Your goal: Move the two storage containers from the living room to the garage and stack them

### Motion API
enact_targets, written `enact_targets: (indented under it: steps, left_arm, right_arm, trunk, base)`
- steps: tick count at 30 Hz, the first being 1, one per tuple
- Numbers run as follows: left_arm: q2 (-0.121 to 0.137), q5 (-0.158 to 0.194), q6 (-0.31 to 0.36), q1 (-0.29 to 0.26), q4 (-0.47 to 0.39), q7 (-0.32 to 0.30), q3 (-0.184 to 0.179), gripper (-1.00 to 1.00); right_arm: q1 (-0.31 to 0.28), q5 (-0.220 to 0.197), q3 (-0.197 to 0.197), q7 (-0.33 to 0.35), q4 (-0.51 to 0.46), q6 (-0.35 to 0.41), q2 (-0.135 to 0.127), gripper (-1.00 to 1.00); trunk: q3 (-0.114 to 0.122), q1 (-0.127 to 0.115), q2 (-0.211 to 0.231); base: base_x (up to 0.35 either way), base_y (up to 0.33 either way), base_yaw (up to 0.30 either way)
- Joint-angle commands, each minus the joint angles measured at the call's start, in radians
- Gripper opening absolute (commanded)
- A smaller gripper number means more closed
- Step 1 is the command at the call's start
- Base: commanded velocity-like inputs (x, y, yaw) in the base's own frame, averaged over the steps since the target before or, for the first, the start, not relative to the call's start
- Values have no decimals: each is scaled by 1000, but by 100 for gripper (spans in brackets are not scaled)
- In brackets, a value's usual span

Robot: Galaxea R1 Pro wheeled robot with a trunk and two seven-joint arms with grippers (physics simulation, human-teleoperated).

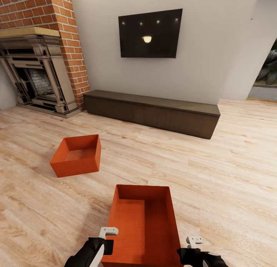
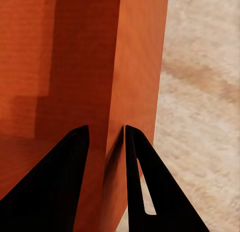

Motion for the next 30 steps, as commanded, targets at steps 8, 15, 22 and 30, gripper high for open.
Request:
enact_targets:
  steps: [8,15,22,30]
  left_arm:
    - [1,9,7,0,0,11,-13,-100]
    - [3,9,5,0,0,11,-13,-100]
    - [4,9,6,0,0,11,-13,-100]
    - [5,9,6,0,-1,11,-13,-100]
  right_arm:
    - [0,-16,8,5,-2,9,0,-100]
    - [0,-16,8,7,-2,9,0,-100]
    - [0,-16,7,7,-2,7,0,-100]
    - [0,-16,7,7,-2,7,0,-100]
  trunk:
    - [15,-2,1]
    - [38,-22,36]
    - [60,-49,85]
    - [85,-80,141]
  base:
    - [0,0,0]
    - [0,0,0]
    - [0,0,0]
    - [0,0,0]
